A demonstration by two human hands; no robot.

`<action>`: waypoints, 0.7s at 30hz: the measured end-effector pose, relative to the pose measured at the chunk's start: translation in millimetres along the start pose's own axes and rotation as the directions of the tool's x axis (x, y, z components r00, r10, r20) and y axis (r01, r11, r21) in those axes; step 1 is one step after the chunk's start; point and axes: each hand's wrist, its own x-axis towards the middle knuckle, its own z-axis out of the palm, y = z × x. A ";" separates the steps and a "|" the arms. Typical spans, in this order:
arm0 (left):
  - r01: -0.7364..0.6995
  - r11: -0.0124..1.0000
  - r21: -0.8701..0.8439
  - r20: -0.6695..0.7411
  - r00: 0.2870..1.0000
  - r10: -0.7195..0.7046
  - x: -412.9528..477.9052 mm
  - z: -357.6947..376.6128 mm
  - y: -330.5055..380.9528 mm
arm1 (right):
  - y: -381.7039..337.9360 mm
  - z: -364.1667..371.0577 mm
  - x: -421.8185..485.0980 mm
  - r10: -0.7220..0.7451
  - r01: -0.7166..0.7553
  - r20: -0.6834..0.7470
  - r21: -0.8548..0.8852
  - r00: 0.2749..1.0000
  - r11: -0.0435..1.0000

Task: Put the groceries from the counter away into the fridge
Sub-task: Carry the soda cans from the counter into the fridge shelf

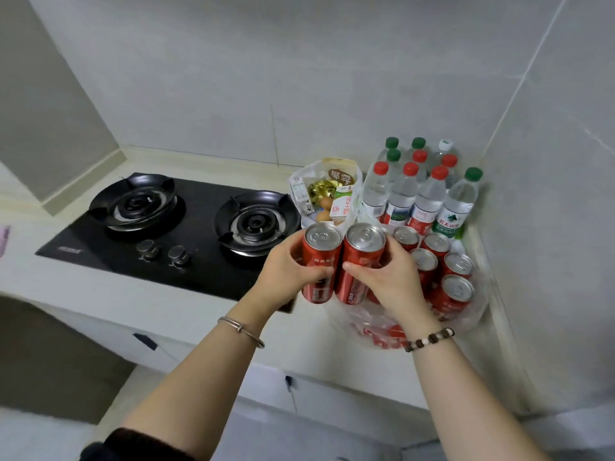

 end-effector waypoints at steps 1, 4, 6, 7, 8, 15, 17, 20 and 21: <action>0.004 1.000 0.002 0.000 1.000 -0.004 -2.7 -3.9 0.8 | -2.1 3.6 0.2 -0.007 0.007 0.000 0.015 1.000 1.000; 0.027 1.000 -0.012 -0.070 0.997 -0.028 -18.6 -28.2 4.1 | -13.4 26.1 2.5 -0.032 0.031 0.051 0.028 0.998 0.999; 0.058 0.998 -0.020 -0.163 0.985 -0.060 -39.7 -61.1 4.9 | -26.6 60.2 1.1 -0.045 0.040 0.155 0.032 0.987 0.999; 0.069 0.998 -0.013 -0.209 0.975 -0.070 -51.1 -76.9 4.3 | -32.1 77.6 -1.1 -0.055 0.046 0.204 0.046 0.977 0.998; 0.077 0.997 0.001 -0.251 0.965 -0.074 -64.0 -92.0 2.9 | -37.2 95.2 -4.5 -0.070 0.055 0.250 0.066 0.966 0.996; 0.203 0.979 -0.019 -0.587 0.790 -0.175 -173.0 -170.9 -12.3 | -65.1 208.8 -48.9 -0.148 0.063 0.584 0.164 0.798 0.985; 0.235 0.971 -0.038 -0.690 0.697 -0.196 -208.9 -184.7 -15.5 | -73.5 238.5 -68.2 -0.183 0.069 0.670 0.194 0.720 0.979; 0.255 0.963 -0.085 -0.821 0.530 -0.212 -263.4 -192.7 -17.7 | -85.7 277.0 -103.4 -0.230 0.071 0.772 0.234 0.592 0.970; 0.255 0.961 -0.107 -0.857 0.467 -0.219 -281.5 -191.8 -16.2 | -89.3 286.5 -116.5 -0.241 0.068 0.805 0.244 0.542 0.967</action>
